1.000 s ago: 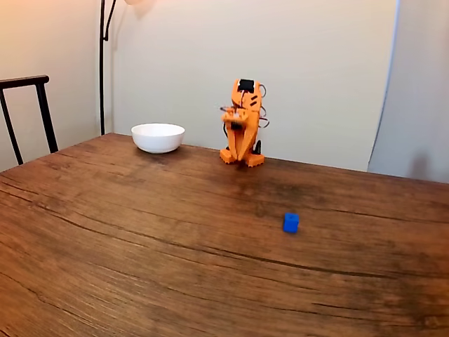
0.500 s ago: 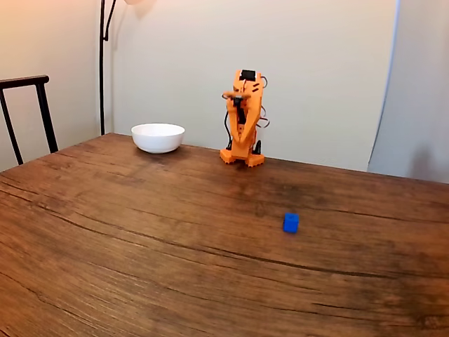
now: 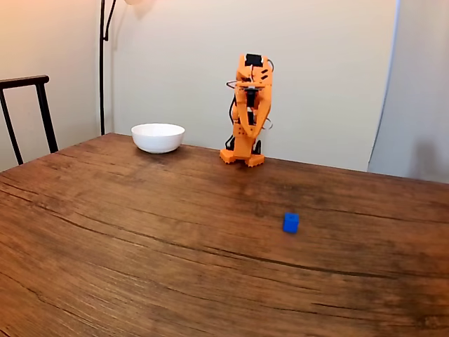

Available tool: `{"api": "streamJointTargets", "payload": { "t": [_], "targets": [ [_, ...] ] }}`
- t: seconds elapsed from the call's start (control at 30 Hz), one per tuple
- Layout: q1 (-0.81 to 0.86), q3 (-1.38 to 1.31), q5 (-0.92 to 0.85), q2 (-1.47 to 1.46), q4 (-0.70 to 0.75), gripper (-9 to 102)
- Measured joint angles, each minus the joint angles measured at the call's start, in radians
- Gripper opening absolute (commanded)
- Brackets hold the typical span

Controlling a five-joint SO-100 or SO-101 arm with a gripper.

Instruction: Grasp the cube and drop it in the bowl

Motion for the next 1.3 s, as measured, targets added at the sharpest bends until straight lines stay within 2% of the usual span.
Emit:
{"api": "streamJointTargets", "payload": {
  "t": [0.53,0.7,0.87,1.07,1.3],
  "targets": [
    [-0.077,-0.494,-0.002,-0.66,-0.038,0],
    [-0.114,-0.584,-0.064,-0.795,-0.04,0],
    [-0.144,-0.641,-0.12,-0.914,-0.106,0],
    [-0.147,-0.704,-0.127,-1.032,-0.202,0],
    [-0.164,-0.767,-0.127,-1.115,-0.209,0]
  ]
}}
